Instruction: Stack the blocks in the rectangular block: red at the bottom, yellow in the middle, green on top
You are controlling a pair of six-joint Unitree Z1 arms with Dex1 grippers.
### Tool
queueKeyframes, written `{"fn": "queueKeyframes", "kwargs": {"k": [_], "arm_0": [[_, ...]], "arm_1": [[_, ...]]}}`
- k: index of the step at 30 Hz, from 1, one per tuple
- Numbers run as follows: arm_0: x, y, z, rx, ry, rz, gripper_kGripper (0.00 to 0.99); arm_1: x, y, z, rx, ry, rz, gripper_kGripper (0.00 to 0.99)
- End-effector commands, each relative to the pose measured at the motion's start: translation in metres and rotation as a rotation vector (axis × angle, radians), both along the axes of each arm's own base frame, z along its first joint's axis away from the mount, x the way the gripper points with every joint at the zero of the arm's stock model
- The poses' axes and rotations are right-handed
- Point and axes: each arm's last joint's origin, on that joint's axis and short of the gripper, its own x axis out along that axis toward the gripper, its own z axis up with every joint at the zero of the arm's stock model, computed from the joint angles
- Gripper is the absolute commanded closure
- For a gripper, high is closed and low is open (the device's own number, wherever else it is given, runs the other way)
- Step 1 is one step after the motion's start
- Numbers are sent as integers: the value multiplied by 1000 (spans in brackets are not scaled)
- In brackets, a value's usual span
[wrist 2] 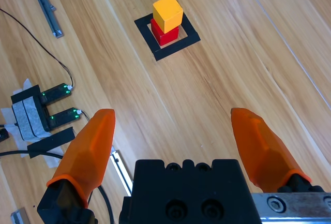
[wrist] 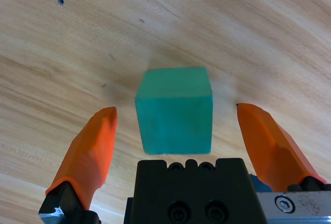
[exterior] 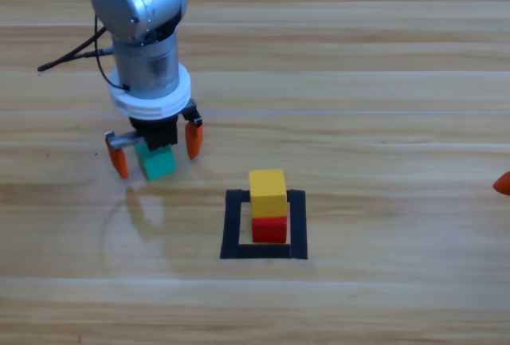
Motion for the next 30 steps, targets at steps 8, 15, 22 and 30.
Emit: {"fn": "queueKeyframes", "kwargs": {"k": [8, 15, 22, 30], "arm_0": [[4, 8, -31, 6, 64, -1, 186], [0, 10, -44, 2, 77, -26, 496], [-7, 14, -12, -17, 45, -144, 860], [-2, -8, 83, -25, 25, -450, 990]], "arm_1": [[13, 5, -21, -46, 68, -14, 8], [14, 6, -20, -44, 66, -14, 8], [13, 5, -21, -46, 68, -14, 8], [12, 5, -20, -45, 67, -14, 8]]}}
